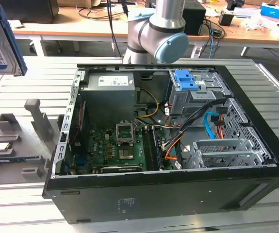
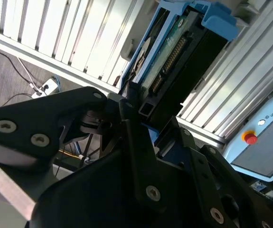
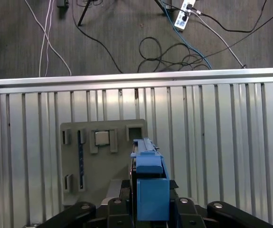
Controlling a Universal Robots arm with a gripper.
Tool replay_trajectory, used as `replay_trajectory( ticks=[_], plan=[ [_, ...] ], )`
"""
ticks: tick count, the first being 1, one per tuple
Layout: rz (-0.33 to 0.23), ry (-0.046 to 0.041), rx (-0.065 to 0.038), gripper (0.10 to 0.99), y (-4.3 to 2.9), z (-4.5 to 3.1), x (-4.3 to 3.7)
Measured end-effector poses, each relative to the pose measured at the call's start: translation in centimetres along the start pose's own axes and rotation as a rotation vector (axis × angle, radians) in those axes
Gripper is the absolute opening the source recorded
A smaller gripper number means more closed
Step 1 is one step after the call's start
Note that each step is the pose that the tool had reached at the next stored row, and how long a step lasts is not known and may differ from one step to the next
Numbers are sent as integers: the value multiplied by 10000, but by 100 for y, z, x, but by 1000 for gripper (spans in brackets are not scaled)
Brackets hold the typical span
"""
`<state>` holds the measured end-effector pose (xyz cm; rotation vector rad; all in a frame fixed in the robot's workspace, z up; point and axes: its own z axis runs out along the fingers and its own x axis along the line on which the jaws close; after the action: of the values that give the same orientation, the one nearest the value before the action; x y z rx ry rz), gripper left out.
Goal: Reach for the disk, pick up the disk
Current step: 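Pick up the disk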
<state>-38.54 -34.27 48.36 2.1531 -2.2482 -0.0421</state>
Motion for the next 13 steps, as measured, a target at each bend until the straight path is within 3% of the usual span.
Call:
replay_trajectory(
  ticks=[1, 6, 13],
  plan=[
    [0, 1, 1, 369, 2, -52, -2],
    [1, 4, 0, 369, 5, -150, -5],
    [1, 4, 0, 369, 4, -156, -6]
  ],
)
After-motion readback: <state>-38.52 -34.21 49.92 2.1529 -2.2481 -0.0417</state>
